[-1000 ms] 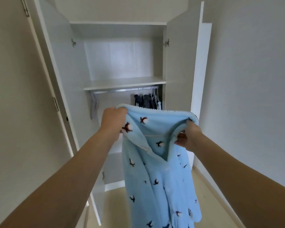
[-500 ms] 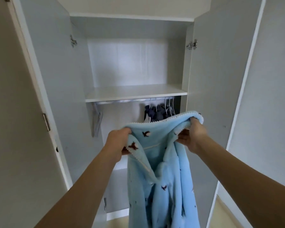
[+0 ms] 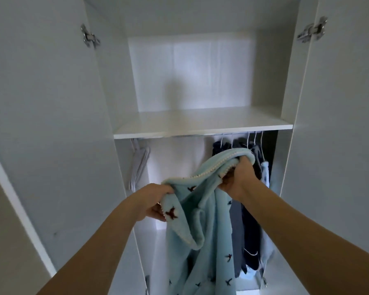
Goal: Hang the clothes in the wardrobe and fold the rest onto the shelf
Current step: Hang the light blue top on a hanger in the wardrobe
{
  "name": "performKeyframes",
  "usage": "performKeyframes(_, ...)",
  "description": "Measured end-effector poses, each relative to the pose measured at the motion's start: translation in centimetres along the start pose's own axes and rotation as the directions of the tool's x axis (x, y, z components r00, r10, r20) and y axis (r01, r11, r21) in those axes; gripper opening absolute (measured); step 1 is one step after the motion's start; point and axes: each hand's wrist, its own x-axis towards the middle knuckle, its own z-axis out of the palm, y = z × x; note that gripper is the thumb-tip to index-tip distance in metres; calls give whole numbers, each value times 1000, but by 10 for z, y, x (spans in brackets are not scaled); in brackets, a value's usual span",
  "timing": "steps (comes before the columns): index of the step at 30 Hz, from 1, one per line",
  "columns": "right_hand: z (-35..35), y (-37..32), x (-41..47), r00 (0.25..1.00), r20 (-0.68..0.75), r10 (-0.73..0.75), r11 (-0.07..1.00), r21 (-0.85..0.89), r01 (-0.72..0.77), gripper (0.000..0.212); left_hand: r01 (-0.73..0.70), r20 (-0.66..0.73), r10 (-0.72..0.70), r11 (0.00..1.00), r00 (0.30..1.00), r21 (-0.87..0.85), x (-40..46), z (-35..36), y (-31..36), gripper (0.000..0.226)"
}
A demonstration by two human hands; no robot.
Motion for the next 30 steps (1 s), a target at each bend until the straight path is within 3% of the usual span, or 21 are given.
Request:
performKeyframes(3,14,-2,44,997,58,58,998,21,-59,53,-13,101,-1,990,995,143,34,-15,9,29)
performKeyframes(6,25,1,81,991,83,102,994,35,-105,51,-14,98,-1,988,995,152,65,-25,13,30)
performKeyframes(11,46,8,129,986,112,124,982,128,-138,46,35,-103,-17,984,995,176,126,-43,22,19)
performKeyframes(13,54,9,146,981,130,143,985,80,-154,47,102,-224,-51,969,973,223,158,-56,23,15)
performKeyframes(17,65,13,178,972,141,186,982,-4,-188,61,206,-325,-15,800,946,564,224,-93,8,22)
performKeyframes(21,78,21,211,973,136,189,982,-40,-185,56,239,-417,108,679,902,694,278,-127,-6,21)
performKeyframes(25,95,30,245,969,122,214,977,-45,-210,46,237,-405,190,567,895,789,340,-138,-4,28)
performKeyframes(30,107,41,281,968,130,214,977,-34,-211,50,322,-433,220,404,874,856,400,-141,6,32)
